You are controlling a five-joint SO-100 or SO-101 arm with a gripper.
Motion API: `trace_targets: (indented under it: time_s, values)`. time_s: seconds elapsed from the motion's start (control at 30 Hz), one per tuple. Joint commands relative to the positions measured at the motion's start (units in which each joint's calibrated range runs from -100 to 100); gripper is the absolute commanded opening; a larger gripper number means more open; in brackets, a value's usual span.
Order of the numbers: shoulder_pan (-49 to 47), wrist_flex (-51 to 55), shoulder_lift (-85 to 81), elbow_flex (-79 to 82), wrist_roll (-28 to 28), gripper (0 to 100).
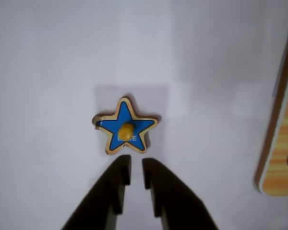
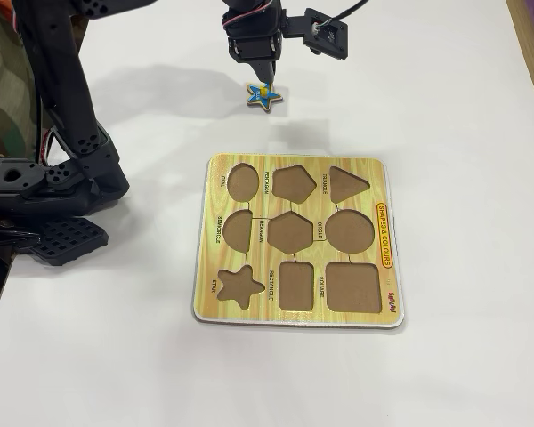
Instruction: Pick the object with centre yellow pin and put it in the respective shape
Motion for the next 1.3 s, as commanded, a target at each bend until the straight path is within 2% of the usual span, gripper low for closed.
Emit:
trace_targets:
  time_s: [0.0, 0.27, 0.43, 1.27]
  values:
    - [-0.2, -0.7, -0.7, -2.9, 0.2, 4]
    - [-0.7, -6.4, 3.8, -4.1, 0.2, 4]
    - [-0.7, -6.6, 3.9, -4.1, 2.1, 11]
    - [-5.7, -6.7, 4.0, -4.1, 2.4, 11]
